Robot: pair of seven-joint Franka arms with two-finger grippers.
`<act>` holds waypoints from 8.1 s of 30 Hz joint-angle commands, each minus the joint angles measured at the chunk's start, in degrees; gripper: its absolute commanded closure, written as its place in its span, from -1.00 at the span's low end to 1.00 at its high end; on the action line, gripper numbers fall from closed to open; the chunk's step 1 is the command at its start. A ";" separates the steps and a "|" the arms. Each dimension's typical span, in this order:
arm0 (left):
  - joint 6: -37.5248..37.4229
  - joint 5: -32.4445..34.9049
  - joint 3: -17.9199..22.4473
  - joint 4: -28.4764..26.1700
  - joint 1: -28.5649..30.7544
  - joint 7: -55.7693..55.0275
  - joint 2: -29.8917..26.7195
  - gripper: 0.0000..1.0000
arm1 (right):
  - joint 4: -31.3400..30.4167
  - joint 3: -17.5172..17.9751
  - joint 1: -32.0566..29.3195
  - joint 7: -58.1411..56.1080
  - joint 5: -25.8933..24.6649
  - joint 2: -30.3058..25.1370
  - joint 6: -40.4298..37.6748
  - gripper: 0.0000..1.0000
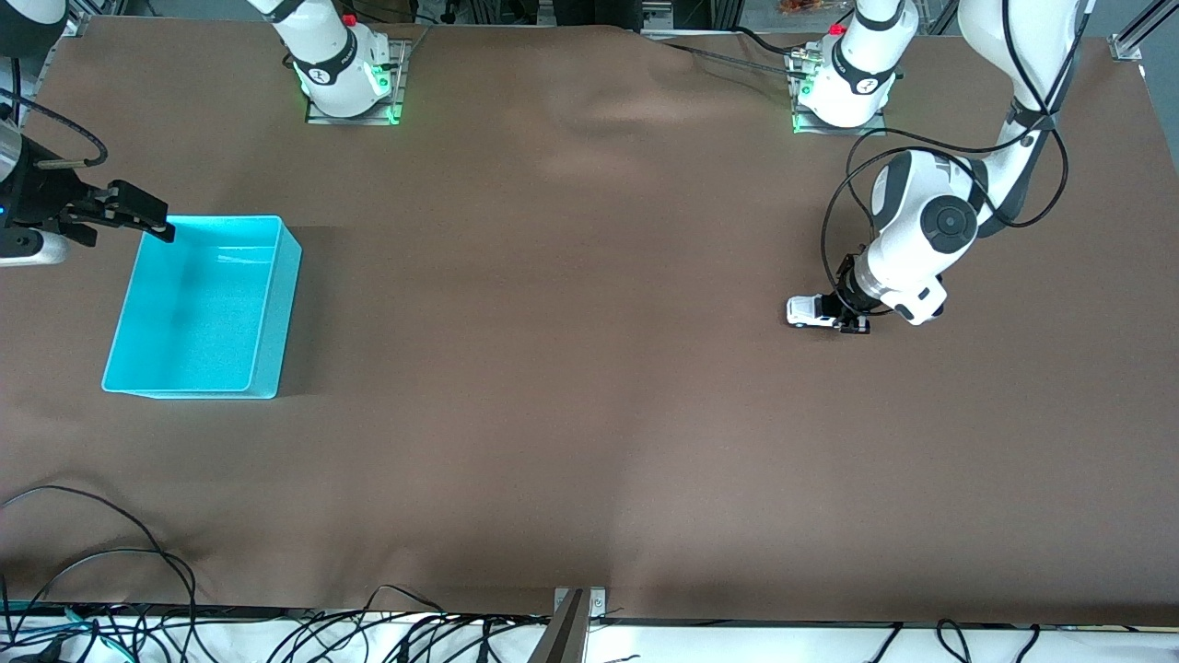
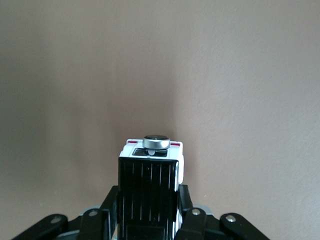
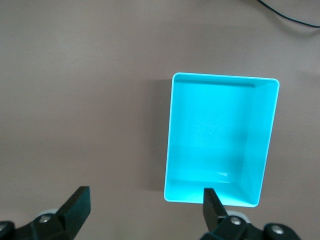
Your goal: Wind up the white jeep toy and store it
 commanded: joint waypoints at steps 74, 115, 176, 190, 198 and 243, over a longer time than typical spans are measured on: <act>6.94 25.63 0.30 3.63 18.88 -1.07 10.31 -1.00 | 0.97 -0.05 -0.17 -0.58 -0.06 0.22 -0.09 -1.00; -42.71 8.41 -4.44 39.93 19.23 62.10 -4.19 -1.00 | 0.97 -0.05 -0.17 -0.58 -0.06 0.22 -0.09 -1.00; -58.63 1.28 -7.34 53.21 18.70 87.70 -3.75 -1.00 | 0.97 -0.13 -0.17 -0.58 -0.06 0.66 -0.09 -1.00; -58.63 1.28 -7.34 53.30 19.06 87.79 -3.75 -1.00 | 1.05 -0.13 -0.17 -0.58 -0.06 0.66 -0.09 -1.00; -58.63 1.37 -7.34 53.21 19.06 87.70 -3.66 -1.00 | 0.97 -0.13 -0.17 -0.58 -0.06 0.66 -0.09 -1.00; -58.63 1.37 -7.34 53.21 19.15 87.70 -3.58 -1.00 | 0.97 -0.13 -0.17 -0.58 -0.06 0.66 -0.09 -1.00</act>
